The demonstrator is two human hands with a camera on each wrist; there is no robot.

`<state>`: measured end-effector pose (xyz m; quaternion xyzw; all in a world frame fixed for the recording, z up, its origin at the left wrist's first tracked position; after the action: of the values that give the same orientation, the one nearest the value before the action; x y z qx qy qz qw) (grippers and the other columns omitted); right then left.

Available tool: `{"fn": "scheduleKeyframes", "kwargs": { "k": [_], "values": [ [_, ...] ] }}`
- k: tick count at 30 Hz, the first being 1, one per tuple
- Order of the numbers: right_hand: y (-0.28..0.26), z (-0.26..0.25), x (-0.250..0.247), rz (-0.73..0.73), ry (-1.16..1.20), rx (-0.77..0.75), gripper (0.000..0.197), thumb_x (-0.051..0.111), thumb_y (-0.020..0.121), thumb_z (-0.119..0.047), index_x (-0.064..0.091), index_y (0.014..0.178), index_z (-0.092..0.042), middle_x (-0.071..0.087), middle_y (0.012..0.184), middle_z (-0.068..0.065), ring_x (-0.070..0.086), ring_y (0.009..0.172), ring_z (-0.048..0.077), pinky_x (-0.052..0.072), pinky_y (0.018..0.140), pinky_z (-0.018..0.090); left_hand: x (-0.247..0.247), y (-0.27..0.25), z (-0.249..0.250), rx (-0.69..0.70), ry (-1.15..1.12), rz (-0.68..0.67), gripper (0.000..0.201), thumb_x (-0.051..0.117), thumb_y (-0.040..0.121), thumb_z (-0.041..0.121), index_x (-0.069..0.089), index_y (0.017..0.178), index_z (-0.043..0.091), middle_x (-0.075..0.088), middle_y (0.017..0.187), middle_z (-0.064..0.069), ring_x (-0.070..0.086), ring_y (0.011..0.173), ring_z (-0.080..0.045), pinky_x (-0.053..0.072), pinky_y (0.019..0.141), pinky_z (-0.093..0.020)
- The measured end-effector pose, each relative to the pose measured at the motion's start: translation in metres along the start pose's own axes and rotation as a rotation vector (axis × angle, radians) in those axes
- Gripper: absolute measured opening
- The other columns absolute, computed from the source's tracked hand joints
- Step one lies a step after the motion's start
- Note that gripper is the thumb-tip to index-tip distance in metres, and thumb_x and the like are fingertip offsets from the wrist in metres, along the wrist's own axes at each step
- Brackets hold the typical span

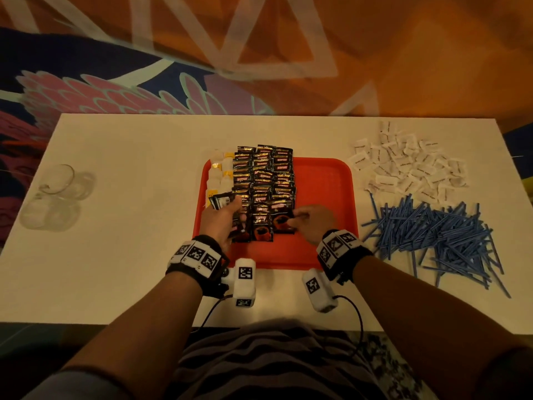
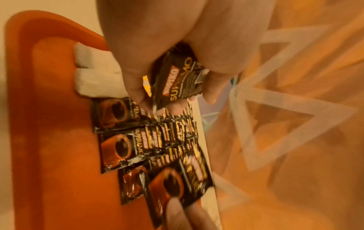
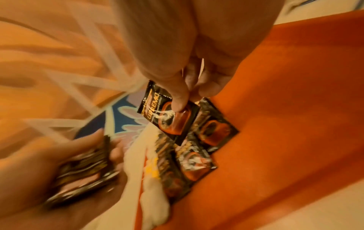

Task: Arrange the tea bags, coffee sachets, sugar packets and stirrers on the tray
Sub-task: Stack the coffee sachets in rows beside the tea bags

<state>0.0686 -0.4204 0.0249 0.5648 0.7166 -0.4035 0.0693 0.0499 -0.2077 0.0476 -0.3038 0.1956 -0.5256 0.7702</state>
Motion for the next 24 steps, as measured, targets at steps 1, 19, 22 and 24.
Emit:
{"fn": "scheduleKeyframes", "kwargs": {
  "k": [1, 19, 22, 24],
  "values": [
    [0.004, 0.011, 0.001, -0.001, -0.034, 0.032, 0.022, 0.069, 0.088, -0.025, 0.071, 0.108, -0.016, 0.061, 0.091, -0.011, 0.059, 0.085, 0.006, 0.036, 0.062, 0.014, -0.006, 0.002, -0.004, -0.04, -0.014, 0.004, 0.015, 0.068, 0.094, 0.024, 0.067, 0.102, 0.011, 0.068, 0.081, -0.006, 0.063, 0.066, -0.02, 0.051, 0.045, -0.03],
    [0.018, 0.04, 0.032, 0.001, 0.047, 0.252, 0.017, 0.076, 0.082, -0.022, 0.064, 0.094, -0.019, 0.062, 0.089, -0.008, 0.05, 0.073, -0.001, 0.033, 0.051, 0.014, -0.039, 0.0, -0.042, -0.114, -0.117, -0.064, 0.028, 0.062, 0.095, 0.014, 0.061, 0.121, 0.001, 0.062, 0.073, -0.006, 0.056, 0.061, -0.019, 0.052, 0.053, -0.03],
    [0.019, 0.041, 0.034, 0.0, 0.066, 0.259, 0.017, 0.076, 0.082, -0.022, 0.064, 0.094, -0.018, 0.064, 0.09, -0.006, 0.053, 0.075, 0.001, 0.034, 0.052, 0.015, -0.042, 0.001, -0.044, -0.116, -0.122, -0.065, 0.032, 0.064, 0.094, 0.015, 0.061, 0.122, 0.001, 0.061, 0.075, -0.006, 0.057, 0.063, -0.018, 0.052, 0.055, -0.031],
    [0.019, 0.039, 0.035, -0.008, 0.054, 0.257, 0.017, 0.075, 0.083, -0.024, 0.064, 0.095, -0.018, 0.062, 0.09, -0.007, 0.055, 0.08, 0.005, 0.033, 0.053, 0.015, -0.042, 0.001, -0.045, -0.114, -0.11, -0.073, 0.028, 0.065, 0.093, 0.016, 0.061, 0.118, 0.003, 0.061, 0.075, -0.006, 0.057, 0.064, -0.019, 0.052, 0.054, -0.031]
  ]
}}
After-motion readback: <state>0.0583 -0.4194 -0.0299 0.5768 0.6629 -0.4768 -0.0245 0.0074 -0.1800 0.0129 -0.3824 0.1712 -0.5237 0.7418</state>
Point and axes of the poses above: each hand's wrist, its own y-axis towards the middle knuckle, its own x-axis out of the palm, z = x × y, the point moved 2 cm from there along y, towards the middle knuckle
